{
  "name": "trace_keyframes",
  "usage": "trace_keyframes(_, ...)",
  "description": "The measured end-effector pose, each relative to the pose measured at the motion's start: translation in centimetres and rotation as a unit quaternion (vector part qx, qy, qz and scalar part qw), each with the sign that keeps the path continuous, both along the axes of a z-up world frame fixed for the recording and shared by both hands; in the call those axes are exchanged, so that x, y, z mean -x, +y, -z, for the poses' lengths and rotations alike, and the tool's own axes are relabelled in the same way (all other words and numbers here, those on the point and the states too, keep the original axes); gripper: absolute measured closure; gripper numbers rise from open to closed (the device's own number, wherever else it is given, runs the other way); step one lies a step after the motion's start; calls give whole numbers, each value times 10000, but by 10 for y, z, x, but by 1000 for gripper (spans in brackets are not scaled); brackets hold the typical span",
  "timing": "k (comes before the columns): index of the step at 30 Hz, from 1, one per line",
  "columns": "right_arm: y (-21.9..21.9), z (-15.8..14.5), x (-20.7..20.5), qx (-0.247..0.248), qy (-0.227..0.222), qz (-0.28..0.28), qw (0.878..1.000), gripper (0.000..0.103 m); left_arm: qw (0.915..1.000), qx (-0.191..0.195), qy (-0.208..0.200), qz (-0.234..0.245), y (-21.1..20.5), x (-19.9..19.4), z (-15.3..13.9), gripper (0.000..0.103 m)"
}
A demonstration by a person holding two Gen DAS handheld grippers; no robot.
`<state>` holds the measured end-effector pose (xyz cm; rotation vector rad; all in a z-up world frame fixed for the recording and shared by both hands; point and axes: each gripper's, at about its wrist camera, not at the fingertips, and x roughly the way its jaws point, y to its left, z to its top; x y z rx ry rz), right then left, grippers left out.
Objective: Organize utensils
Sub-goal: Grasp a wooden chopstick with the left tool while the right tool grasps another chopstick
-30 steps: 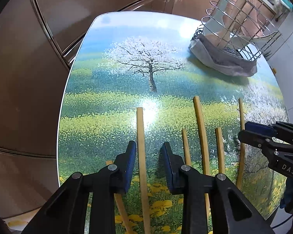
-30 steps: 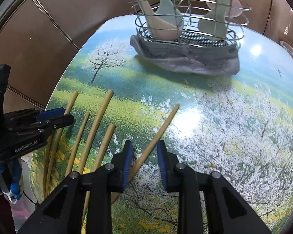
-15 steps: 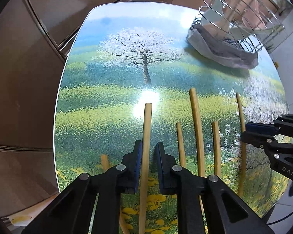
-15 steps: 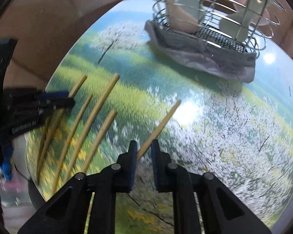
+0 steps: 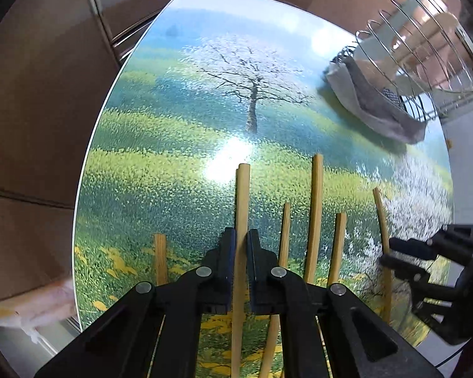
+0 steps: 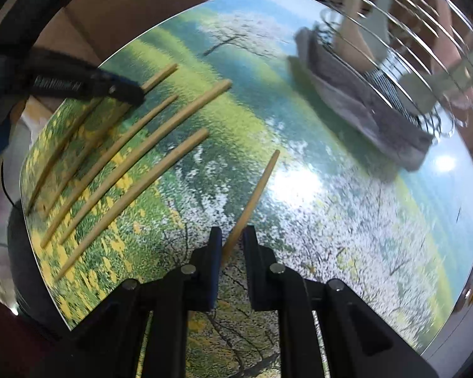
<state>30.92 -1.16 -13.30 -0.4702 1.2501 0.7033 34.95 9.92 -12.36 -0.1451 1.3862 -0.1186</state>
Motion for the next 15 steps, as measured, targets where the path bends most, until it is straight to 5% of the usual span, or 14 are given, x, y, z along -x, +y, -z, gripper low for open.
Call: trace_keyframes(15,2,7,-11,73,328,282,9990,87,9956,-773,6,523,-30,10,0,96)
